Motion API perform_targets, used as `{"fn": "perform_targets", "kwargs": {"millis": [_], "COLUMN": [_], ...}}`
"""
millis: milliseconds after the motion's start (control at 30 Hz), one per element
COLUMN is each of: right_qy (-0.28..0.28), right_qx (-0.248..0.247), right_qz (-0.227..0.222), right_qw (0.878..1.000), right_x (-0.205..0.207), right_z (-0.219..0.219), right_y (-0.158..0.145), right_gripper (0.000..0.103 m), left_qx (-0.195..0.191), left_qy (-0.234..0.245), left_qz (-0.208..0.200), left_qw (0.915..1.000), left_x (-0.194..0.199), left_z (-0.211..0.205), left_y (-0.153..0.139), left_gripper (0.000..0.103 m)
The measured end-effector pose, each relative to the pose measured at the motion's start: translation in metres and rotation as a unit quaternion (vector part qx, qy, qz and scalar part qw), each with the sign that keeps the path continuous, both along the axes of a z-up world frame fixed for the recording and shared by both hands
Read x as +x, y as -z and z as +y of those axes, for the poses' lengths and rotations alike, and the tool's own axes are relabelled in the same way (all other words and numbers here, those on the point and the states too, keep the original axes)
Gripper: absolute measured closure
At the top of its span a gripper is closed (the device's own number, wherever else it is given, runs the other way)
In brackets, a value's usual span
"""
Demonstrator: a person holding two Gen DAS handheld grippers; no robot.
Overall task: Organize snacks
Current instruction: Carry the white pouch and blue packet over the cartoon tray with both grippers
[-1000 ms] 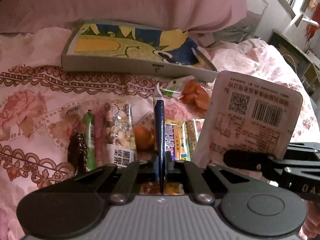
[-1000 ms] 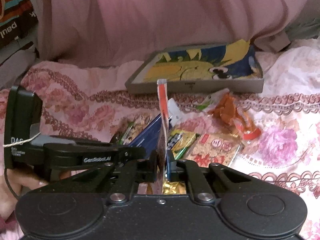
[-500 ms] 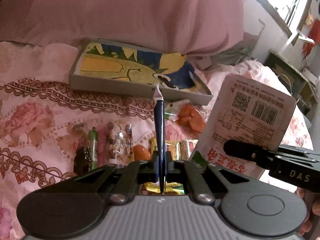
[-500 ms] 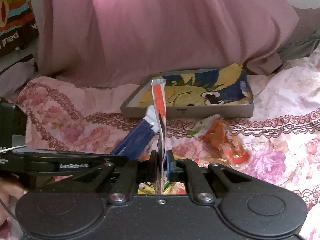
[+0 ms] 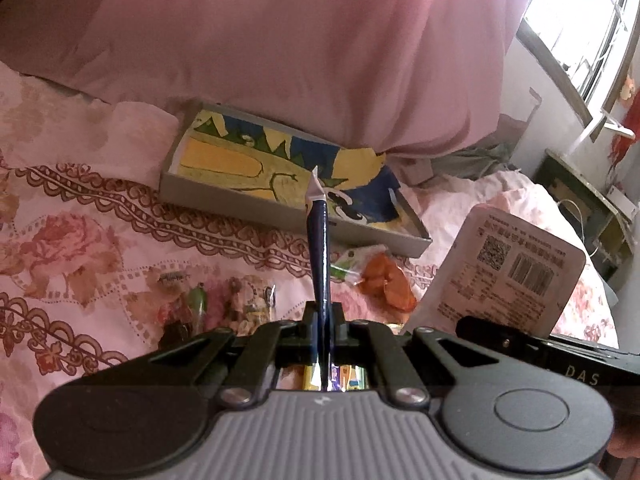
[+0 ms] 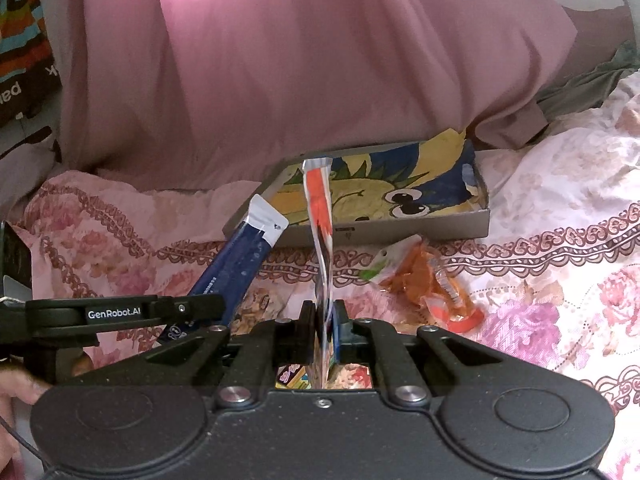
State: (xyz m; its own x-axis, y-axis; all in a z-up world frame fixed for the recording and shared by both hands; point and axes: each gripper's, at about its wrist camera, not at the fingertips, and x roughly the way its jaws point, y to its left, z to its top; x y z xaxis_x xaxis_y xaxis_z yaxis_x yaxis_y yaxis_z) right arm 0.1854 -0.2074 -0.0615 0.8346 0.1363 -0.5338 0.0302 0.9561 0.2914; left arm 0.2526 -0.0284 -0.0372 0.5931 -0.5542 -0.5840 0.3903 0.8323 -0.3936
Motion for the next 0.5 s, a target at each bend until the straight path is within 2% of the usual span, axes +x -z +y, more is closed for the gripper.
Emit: {"fn": "perform_targets", "kwargs": {"millis": [233, 400, 500], "right_qy": [0.003, 0.006, 0.012], "right_qx": [-0.004, 0.002, 0.008], "right_qz": [-0.008, -0.019, -0.028], "right_qw": [1.0, 1.0, 1.0], "right_x": [0.004, 0.016, 0.029], "right_z": [-0.002, -0.008, -0.013], "right_y": [-0.002, -0.004, -0.005], "right_gripper": [0.095, 0.095, 0.095], "left_qx": [-0.014, -0.051, -0.054], "left_qy": [-0.014, -0.025, -0.031], "left_qz": [-0.003, 0.001, -0.008], "left_qw": [0.9998, 0.9984, 0.998], "left_x": [0.004, 0.016, 0.022], "left_z": [0.004, 0.008, 0.009], "left_y": [0.0, -0.002, -0.005], "left_gripper": [0.099, 0.099, 0.099]}}
